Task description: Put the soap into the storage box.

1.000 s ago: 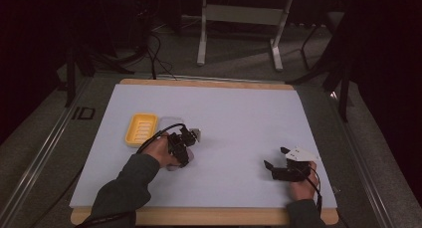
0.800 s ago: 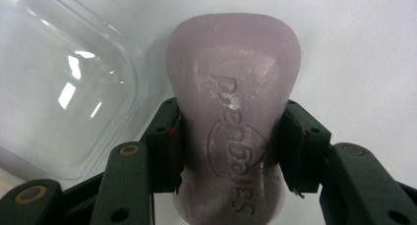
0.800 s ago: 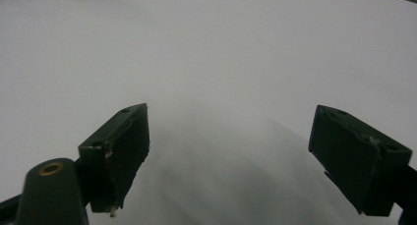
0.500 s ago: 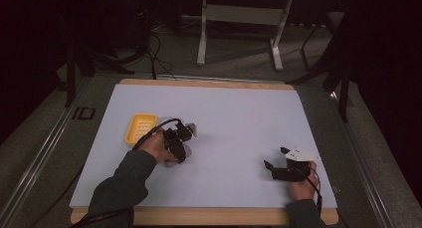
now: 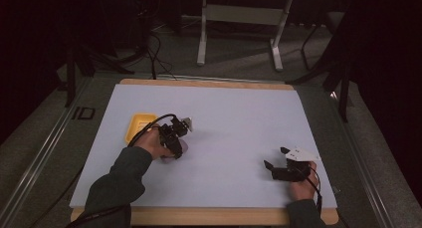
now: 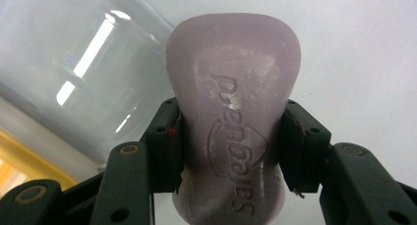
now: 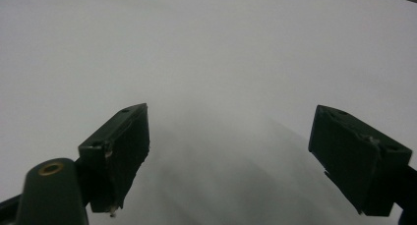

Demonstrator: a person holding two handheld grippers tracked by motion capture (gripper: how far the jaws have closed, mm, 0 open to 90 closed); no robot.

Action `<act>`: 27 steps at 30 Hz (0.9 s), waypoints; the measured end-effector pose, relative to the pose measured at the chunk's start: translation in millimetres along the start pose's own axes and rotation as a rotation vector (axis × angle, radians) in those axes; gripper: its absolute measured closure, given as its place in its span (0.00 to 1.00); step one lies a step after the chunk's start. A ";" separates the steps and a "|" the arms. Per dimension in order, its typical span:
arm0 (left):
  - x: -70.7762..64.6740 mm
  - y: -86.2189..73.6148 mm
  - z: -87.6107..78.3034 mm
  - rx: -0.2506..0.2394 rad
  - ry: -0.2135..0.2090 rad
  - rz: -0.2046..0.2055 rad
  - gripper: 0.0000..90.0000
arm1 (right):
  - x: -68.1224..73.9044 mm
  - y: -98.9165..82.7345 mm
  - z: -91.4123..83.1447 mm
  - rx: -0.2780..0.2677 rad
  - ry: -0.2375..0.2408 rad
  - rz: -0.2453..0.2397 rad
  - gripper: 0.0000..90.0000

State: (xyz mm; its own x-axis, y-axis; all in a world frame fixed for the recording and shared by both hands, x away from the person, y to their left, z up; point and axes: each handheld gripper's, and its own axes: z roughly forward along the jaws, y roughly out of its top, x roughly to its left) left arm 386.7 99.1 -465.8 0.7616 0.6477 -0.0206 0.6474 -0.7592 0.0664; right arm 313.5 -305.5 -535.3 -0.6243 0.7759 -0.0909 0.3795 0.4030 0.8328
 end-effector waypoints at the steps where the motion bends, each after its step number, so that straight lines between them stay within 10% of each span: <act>1: 0.0 0.0 0.0 0.000 0.000 0.000 0.56 | 0.0 0.0 0.0 0.000 0.000 0.000 0.17; 27: 34.0 -8.1 -21.8 -0.054 -0.017 -0.104 0.56 | -0.2 -0.2 -0.3 -0.005 0.000 0.003 0.17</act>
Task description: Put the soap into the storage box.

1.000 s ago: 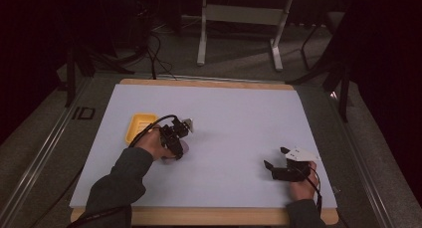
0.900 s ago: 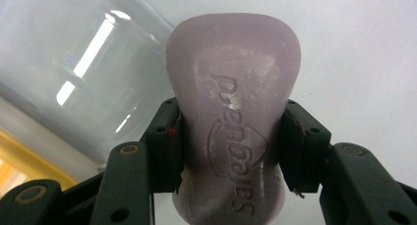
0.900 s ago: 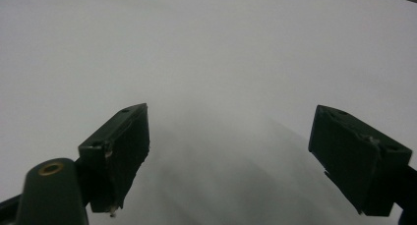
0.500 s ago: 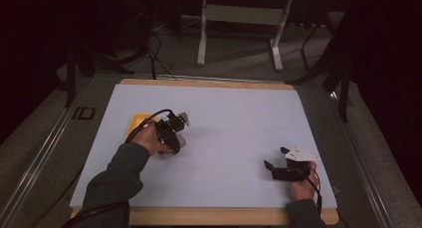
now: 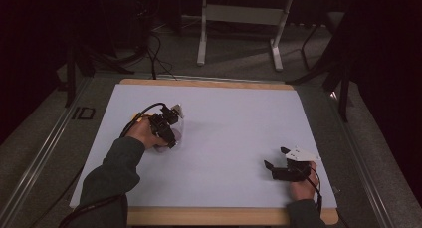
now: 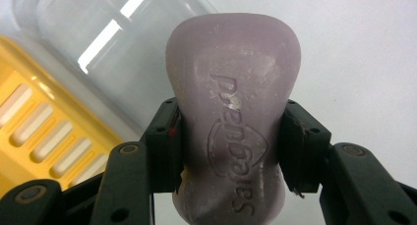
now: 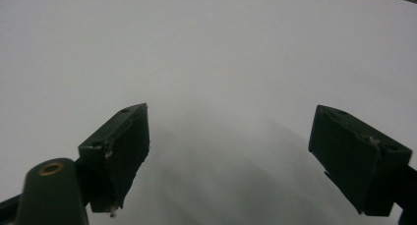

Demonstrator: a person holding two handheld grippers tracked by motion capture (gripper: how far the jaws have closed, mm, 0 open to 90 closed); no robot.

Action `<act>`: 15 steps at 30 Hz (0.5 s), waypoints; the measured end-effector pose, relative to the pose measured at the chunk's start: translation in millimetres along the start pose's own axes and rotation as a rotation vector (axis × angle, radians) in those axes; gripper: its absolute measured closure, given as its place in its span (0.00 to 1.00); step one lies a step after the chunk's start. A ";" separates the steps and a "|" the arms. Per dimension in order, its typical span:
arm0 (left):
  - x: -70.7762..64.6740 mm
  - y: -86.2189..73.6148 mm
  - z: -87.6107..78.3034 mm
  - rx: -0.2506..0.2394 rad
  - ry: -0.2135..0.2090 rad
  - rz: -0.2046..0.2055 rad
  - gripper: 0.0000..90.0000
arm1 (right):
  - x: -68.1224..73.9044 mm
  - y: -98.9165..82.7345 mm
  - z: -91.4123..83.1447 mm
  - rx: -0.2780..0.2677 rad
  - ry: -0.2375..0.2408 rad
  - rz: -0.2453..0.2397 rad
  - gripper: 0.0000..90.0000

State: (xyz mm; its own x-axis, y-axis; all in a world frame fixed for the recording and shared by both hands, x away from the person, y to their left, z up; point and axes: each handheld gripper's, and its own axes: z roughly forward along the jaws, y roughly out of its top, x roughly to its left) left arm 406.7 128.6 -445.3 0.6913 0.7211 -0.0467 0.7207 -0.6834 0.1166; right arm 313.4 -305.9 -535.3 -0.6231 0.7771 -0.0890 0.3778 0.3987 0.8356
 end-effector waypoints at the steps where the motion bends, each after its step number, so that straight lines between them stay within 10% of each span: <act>1: 1.5 -0.3 -0.7 0.002 0.000 0.000 0.56 | 0.0 0.0 0.0 0.000 0.000 0.001 0.17; 15: 22.2 -6.3 -13.7 -0.009 0.022 -0.055 0.56 | -0.4 -0.1 -0.1 -0.003 0.001 0.000 0.17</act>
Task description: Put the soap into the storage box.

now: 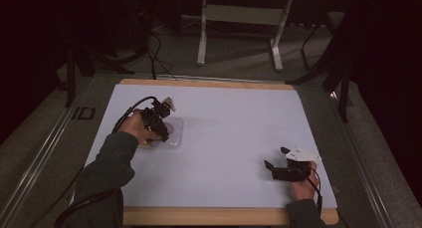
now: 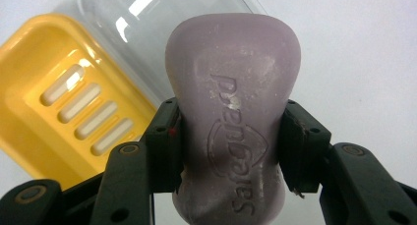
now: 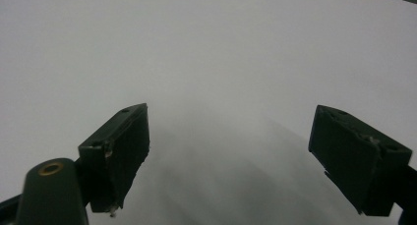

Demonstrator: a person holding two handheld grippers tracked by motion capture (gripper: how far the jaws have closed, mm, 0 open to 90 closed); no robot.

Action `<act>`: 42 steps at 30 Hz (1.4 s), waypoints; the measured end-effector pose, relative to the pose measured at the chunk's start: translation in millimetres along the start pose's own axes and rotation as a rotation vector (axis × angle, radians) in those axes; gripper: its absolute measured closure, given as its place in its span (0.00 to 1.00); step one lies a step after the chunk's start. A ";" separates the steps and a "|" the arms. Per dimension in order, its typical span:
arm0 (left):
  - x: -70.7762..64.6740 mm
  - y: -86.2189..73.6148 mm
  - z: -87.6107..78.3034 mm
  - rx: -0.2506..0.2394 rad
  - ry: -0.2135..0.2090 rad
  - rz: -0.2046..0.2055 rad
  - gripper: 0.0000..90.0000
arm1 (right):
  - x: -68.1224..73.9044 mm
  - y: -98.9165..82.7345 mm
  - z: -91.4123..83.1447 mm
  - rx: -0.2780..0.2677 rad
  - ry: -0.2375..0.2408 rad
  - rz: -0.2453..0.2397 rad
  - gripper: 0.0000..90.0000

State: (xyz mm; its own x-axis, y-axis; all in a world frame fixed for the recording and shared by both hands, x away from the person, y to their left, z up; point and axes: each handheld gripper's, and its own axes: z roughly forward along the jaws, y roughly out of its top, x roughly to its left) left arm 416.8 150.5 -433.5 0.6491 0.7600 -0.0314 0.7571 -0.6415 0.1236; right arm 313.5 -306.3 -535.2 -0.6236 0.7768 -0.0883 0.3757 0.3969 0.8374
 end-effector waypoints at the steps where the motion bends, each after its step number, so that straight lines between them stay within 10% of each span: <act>1: 0.7 0.1 -0.5 -0.002 0.004 -0.009 0.56 | 0.1 0.0 0.0 0.000 0.000 0.000 0.17; 42: 45.4 -2.2 1.5 -0.037 0.034 -0.219 0.56 | 0.1 0.0 0.0 0.002 0.002 0.001 0.17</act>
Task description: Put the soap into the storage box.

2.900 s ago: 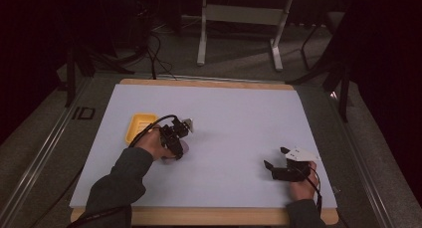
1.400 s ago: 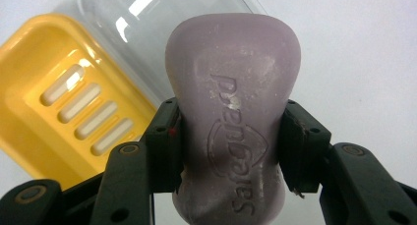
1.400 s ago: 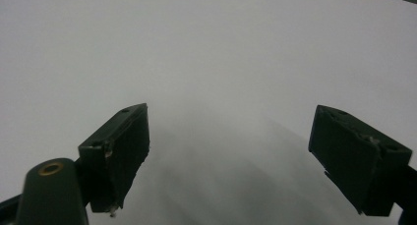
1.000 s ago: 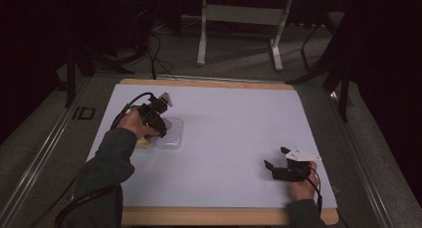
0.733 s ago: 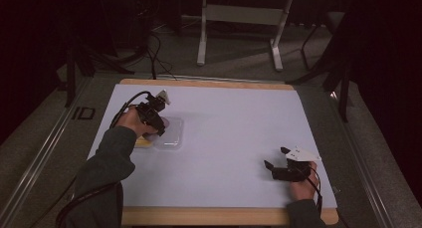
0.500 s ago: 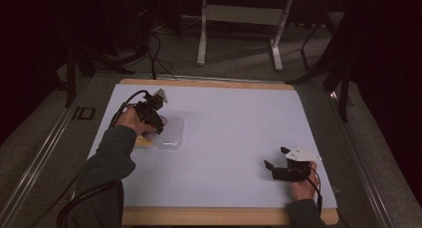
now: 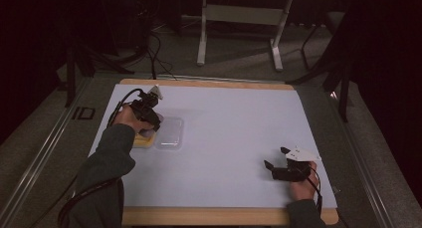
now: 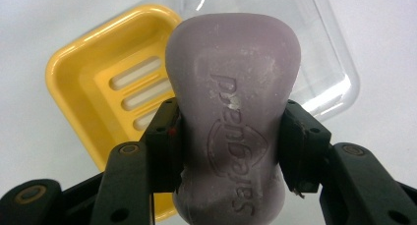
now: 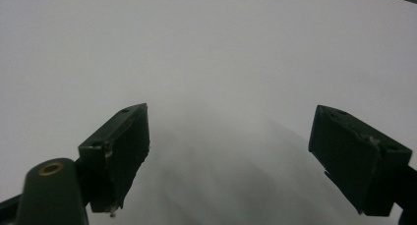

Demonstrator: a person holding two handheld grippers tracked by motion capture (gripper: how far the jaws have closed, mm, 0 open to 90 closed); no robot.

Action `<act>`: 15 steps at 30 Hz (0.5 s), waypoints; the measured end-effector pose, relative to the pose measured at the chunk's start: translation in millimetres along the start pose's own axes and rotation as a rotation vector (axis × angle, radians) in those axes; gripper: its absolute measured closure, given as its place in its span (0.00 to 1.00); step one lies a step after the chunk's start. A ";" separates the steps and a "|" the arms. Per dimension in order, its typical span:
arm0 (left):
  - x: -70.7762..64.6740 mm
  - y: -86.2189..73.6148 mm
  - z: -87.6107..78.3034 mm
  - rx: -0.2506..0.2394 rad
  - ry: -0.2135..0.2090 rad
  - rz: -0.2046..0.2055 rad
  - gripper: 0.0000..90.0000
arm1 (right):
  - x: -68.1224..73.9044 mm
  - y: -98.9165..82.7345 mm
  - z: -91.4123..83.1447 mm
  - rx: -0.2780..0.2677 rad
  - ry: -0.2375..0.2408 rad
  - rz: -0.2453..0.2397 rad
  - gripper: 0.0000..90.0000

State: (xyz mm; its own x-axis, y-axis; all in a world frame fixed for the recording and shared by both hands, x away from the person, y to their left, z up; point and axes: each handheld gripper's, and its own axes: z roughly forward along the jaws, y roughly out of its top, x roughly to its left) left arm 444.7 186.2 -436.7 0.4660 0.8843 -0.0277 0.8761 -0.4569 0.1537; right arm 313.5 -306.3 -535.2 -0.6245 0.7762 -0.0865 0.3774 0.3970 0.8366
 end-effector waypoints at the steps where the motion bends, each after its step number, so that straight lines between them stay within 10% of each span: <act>1: 1.2 -0.1 0.0 -0.005 0.002 -0.007 0.56 | -0.1 0.0 0.0 0.000 0.000 0.000 0.17; 15: 9.5 -0.8 0.2 -0.038 0.026 -0.075 0.56 | -0.1 0.1 0.3 0.002 0.001 -0.001 0.17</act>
State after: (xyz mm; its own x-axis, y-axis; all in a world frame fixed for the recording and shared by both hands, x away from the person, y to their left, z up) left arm 448.5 194.9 -437.3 0.3959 0.9182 -0.0149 0.9027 -0.3861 0.1897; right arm 313.8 -306.2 -535.3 -0.6255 0.7754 -0.0867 0.3782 0.3984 0.8356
